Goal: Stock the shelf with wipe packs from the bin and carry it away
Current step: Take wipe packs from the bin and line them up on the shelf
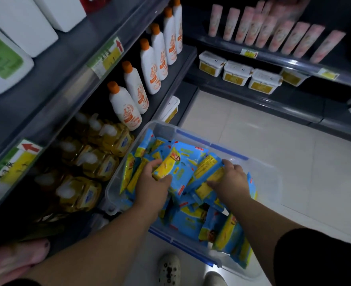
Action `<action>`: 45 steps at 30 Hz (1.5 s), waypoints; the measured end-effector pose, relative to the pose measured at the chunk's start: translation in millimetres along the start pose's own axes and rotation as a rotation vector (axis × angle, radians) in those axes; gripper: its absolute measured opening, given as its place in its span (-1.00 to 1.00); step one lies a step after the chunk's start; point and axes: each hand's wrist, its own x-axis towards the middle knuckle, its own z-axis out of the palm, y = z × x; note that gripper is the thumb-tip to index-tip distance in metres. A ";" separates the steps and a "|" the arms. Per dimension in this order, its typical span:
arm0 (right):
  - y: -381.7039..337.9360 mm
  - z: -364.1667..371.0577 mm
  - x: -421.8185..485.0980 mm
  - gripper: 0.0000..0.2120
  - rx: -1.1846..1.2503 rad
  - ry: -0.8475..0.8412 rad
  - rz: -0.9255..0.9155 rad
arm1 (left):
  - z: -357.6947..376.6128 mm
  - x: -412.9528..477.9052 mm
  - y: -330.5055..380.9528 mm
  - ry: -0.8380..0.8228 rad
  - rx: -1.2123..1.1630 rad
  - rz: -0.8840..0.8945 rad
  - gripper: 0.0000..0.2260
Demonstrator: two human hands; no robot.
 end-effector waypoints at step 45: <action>-187.7 -299.1 -360.5 -0.45 0.979 -0.688 -0.893 | -173.5 -419.2 195.4 0.151 -0.658 0.566 -0.47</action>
